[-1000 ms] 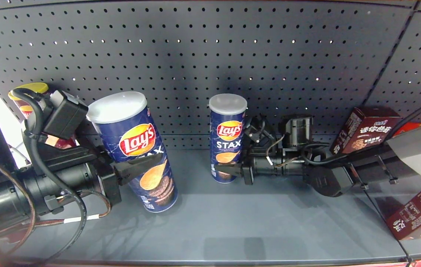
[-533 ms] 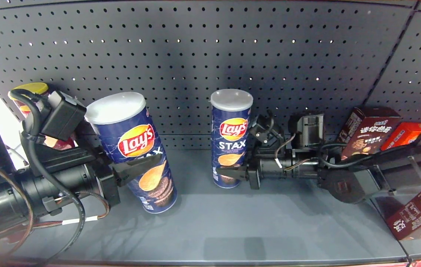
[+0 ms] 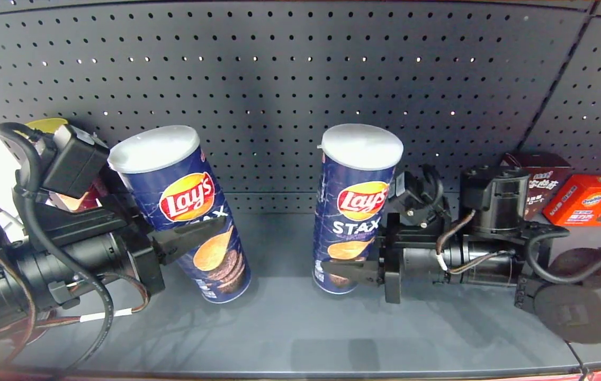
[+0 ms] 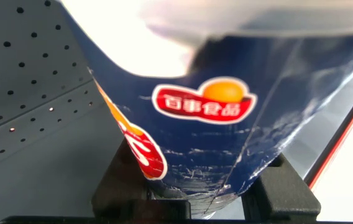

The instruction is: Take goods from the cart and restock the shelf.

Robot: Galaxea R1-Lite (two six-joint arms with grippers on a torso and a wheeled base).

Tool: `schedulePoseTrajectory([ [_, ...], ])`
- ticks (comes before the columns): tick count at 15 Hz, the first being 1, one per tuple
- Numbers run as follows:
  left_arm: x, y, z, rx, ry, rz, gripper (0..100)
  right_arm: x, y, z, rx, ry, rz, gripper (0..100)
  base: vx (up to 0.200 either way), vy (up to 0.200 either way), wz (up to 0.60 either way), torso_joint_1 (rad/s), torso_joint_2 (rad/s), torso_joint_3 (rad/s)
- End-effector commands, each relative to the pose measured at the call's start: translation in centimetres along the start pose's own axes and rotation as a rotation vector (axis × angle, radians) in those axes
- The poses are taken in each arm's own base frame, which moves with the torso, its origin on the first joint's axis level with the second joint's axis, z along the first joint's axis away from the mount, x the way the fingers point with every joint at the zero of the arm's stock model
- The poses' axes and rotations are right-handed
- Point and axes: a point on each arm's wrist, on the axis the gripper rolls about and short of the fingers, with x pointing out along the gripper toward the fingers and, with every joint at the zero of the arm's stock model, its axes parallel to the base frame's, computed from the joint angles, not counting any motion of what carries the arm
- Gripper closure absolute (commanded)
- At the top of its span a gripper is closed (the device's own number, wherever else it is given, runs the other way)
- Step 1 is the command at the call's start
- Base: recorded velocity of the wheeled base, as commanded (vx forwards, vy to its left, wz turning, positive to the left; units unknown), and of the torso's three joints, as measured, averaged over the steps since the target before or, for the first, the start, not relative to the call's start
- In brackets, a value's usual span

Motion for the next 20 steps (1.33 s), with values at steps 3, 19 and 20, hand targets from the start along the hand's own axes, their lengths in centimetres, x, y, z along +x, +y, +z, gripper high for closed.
schedulePoseTrajectory([
  [3, 0.0, 0.1, 0.1, 0.002, -0.005, 0.007, 100, -0.6, 2.9, -1.6, 0.008, 0.013, 0.055, 100, 0.0, 0.0, 0.0, 0.0, 0.0, 0.0],
  [19, -1.2, 0.5, -1.0, -0.014, 0.024, 0.06, 100, 1.2, 4.4, -5.5, 0.037, 0.082, 0.039, 100, 0.0, 0.0, 0.0, 0.0, 0.0, 0.0],
  [20, -1.3, 0.5, -1.0, -0.013, 0.023, 0.06, 100, 1.2, 4.4, -5.6, 0.036, 0.083, 0.04, 100, 0.0, 0.0, 0.0, 0.0, 0.0, 0.0],
])
